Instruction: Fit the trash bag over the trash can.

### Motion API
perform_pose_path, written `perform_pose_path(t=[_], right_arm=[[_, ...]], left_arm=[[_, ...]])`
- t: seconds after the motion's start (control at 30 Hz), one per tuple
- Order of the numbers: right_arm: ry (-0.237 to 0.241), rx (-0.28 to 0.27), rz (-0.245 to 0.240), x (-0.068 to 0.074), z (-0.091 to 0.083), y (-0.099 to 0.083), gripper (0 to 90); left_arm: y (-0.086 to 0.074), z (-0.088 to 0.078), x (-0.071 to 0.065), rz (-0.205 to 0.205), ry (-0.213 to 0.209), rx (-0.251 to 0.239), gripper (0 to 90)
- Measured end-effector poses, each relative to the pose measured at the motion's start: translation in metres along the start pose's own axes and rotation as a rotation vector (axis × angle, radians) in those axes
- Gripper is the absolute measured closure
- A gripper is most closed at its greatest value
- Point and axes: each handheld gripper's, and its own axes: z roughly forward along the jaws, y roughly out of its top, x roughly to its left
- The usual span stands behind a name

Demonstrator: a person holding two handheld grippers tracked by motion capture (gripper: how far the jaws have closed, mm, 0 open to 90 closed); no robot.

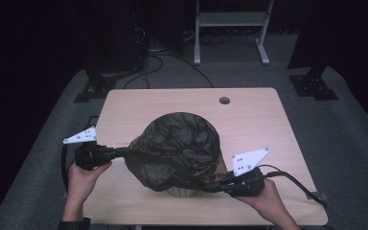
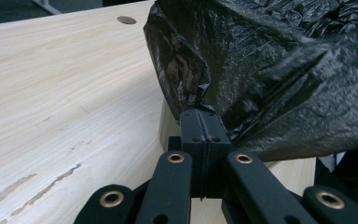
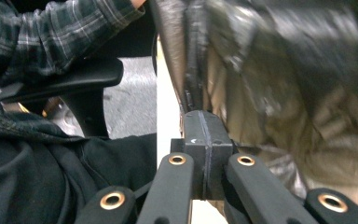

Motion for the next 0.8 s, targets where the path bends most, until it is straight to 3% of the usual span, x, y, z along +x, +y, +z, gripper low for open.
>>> perform_pose_path(t=[0.1,0.27,0.37,0.43,0.5,0.53,0.7,0.8], right_arm=[[0.01,-0.011,0.016,-0.004,0.001,-0.005,89.9],[0.004,0.056,0.015,-0.003,0.01,-0.009,90.0],[-0.002,0.064,0.03,-0.007,0.012,-0.012,90.0],[-0.017,0.086,0.035,-0.009,0.014,-0.013,90.0],[-0.062,0.165,0.02,-0.011,0.021,-0.016,90.0],[-0.074,0.191,0.022,-0.012,0.025,-0.019,90.0],[-0.073,0.173,0.057,-0.019,0.028,-0.028,90.0],[-0.076,0.16,0.058,-0.018,0.026,-0.026,90.0]], left_arm=[[0.001,0.001,-0.002,0.008,-0.004,0.006,90.0],[0.003,0.003,-0.004,0.018,-0.015,0.008,90.0],[0.003,0.008,-0.004,0.016,-0.023,0.033,89.8],[0.002,0.013,-0.005,0.031,0.035,0.103,89.7],[0.0,0.016,-0.002,0.027,0.064,0.131,89.7],[-0.001,0.016,0.0,0.021,0.056,0.122,89.7],[-0.001,0.013,0.003,0.015,0.051,0.095,89.7],[0.004,0.0,-0.001,0.015,0.053,0.027,77.5]])
